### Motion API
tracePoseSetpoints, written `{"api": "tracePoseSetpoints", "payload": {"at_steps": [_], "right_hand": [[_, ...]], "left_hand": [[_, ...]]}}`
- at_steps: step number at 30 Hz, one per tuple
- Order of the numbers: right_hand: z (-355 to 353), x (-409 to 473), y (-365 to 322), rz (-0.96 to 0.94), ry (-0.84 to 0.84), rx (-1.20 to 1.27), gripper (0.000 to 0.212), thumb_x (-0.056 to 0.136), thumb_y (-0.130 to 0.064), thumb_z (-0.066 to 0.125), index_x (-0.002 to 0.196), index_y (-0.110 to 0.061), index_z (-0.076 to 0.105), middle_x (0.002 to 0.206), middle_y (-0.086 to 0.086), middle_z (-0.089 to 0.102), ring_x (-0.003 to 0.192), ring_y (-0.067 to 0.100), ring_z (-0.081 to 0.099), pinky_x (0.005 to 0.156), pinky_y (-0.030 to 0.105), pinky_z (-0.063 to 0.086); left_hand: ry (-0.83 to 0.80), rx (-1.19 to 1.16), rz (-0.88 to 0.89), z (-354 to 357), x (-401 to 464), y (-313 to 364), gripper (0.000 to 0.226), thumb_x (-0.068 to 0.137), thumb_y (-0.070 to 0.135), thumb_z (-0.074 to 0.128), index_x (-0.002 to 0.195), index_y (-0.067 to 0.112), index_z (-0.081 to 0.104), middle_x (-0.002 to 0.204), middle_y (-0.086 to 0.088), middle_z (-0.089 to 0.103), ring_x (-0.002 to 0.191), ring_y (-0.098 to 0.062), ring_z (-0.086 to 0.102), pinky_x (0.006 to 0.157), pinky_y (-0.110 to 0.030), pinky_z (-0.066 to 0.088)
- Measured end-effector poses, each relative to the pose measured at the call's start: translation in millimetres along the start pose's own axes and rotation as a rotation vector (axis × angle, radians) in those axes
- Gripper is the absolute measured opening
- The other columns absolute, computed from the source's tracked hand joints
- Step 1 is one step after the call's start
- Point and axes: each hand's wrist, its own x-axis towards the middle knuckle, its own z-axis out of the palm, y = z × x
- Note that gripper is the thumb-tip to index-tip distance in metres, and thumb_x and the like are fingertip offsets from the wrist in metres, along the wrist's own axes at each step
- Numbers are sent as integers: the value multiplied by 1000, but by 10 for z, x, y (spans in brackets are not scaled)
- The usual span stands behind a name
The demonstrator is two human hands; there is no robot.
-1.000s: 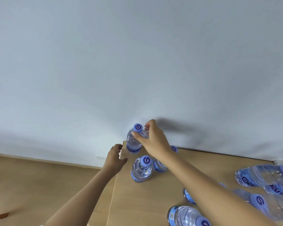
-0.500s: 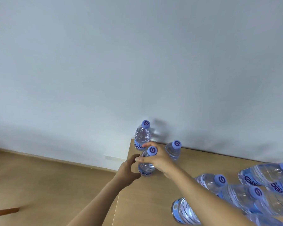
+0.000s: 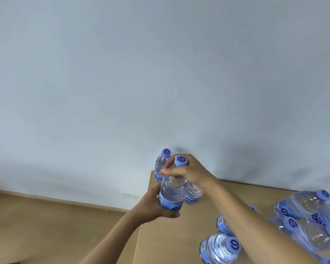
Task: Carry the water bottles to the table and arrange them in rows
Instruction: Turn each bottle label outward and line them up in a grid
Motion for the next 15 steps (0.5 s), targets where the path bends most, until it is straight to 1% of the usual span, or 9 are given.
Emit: {"api": "tracePoseSetpoints", "payload": {"at_steps": [2, 4, 7, 8, 10, 11, 12, 14, 15], "right_hand": [[-78, -19, -298, -55, -39, 26, 12, 70, -21, 81, 66, -17, 70, 80, 11, 74, 79, 21, 70, 71, 28, 54], [-158, -40, -587, -97, -69, 53, 17, 75, -22, 78, 64, -14, 68, 80, 14, 74, 75, 23, 70, 70, 30, 55], [-289, -99, -995, -136, -79, 118, 22, 79, -25, 78, 63, -13, 67, 83, 17, 75, 75, 28, 72, 66, 30, 57], [-322, -125, -1109, -158, -63, 131, 24, 79, -28, 79, 67, -11, 67, 86, 18, 75, 77, 29, 73, 66, 30, 57], [-346, -184, -1300, -227, 27, 159, 39, 75, -37, 82, 84, -3, 65, 93, 18, 75, 84, 30, 74, 67, 31, 57], [-345, -213, -1363, -271, 102, 175, 48, 72, -42, 80, 91, -1, 64, 96, 18, 75, 87, 29, 74, 69, 31, 58], [-335, -241, -1404, -317, 188, 186, 51, 70, -46, 79, 94, -2, 67, 98, 17, 75, 90, 29, 74, 72, 32, 58], [-298, -315, -1434, -373, 337, 176, 42, 70, -54, 80, 88, -17, 72, 93, 9, 76, 89, 25, 73, 78, 34, 59], [-272, -358, -1435, -375, 375, 157, 38, 69, -55, 81, 85, -22, 72, 89, 3, 75, 85, 19, 73, 78, 32, 58]], "left_hand": [[8, -16, 96, 41, -13, 291, 59, 62, 6, 88, 111, 26, 61, 101, 1, 72, 88, -12, 71, 70, -22, 55], [41, -32, 164, 85, -34, 571, 53, 63, 8, 86, 108, 24, 62, 100, -5, 70, 83, -12, 70, 69, -20, 53], [138, -26, 256, 132, -64, 933, 47, 61, 17, 85, 98, 37, 64, 97, 2, 73, 86, -13, 71, 71, -20, 53], [175, -28, 276, 135, -69, 1033, 46, 59, 19, 86, 96, 36, 64, 96, 1, 73, 85, -14, 71, 70, -21, 54], [231, -42, 298, 134, -74, 1212, 50, 55, 21, 87, 99, 27, 63, 94, -2, 73, 83, -18, 71, 70, -29, 58], [248, -48, 308, 136, -76, 1293, 53, 54, 22, 87, 101, 22, 62, 92, -2, 73, 82, -20, 72, 70, -31, 59], [265, -47, 317, 139, -75, 1365, 55, 53, 22, 87, 101, 19, 61, 91, -1, 73, 80, -20, 72, 69, -32, 60], [295, -52, 332, 153, -80, 1499, 53, 53, 19, 86, 100, 16, 61, 88, -1, 73, 78, -19, 72, 68, -30, 59], [307, -64, 338, 161, -85, 1560, 52, 54, 16, 86, 99, 15, 61, 87, -1, 73, 77, -19, 71, 67, -29, 59]]}}
